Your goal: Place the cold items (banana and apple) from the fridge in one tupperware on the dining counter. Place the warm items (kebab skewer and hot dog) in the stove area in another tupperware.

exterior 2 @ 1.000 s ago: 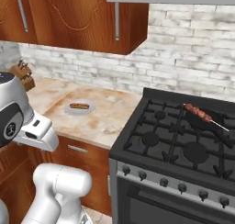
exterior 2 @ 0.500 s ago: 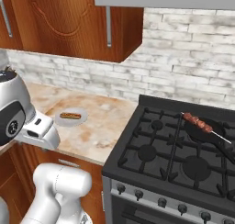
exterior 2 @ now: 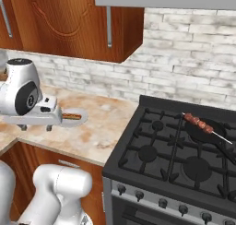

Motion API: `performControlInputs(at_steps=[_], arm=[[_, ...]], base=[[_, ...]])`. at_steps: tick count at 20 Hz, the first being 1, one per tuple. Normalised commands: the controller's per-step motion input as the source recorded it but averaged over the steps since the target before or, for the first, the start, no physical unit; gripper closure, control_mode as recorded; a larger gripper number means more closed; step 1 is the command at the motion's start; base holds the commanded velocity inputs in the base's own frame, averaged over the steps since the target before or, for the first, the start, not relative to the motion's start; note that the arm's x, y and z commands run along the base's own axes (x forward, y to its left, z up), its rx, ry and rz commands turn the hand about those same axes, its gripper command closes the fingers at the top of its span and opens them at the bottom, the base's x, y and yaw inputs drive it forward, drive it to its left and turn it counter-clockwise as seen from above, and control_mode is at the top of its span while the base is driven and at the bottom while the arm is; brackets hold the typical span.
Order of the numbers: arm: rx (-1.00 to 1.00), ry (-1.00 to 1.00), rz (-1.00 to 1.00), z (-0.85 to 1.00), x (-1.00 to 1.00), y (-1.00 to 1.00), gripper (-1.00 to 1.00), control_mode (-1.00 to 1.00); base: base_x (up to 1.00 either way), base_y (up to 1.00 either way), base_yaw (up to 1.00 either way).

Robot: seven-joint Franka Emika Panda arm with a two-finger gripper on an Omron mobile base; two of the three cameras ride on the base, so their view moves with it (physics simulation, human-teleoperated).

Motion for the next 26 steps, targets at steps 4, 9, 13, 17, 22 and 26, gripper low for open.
performControlInputs(at_steps=[4, 9, 13, 17, 22, 26], arm=[[-0.11, -0.13, 0.41, -0.37, 0.61, 0.31, -1.0, -1.0], [-0.07, -0.19, 0.36, -0.34, 0.67, 0.22, -1.0, -1.0], [0.0, 0.07, 0.17, -0.17, 0.95, 0.13, -1.0, -1.0], [0.0, 0.37, 0.0, -0.07, 1.0, 0.13, -1.0, -1.0], [0.0, 0.16, 0.01, -0.43, 0.95, 0.21, -1.0, -1.0], [-0.07, 0.01, 0.07, -0.62, 0.72, 0.33, -1.0, -1.0]], base=[[0.0, 0.0, 0.0], [0.0, 0.0, 0.0], [0.0, 0.0, 0.0], [0.0, 0.0, 0.0], [0.0, 0.0, 0.0], [0.0, 0.0, 0.0]])
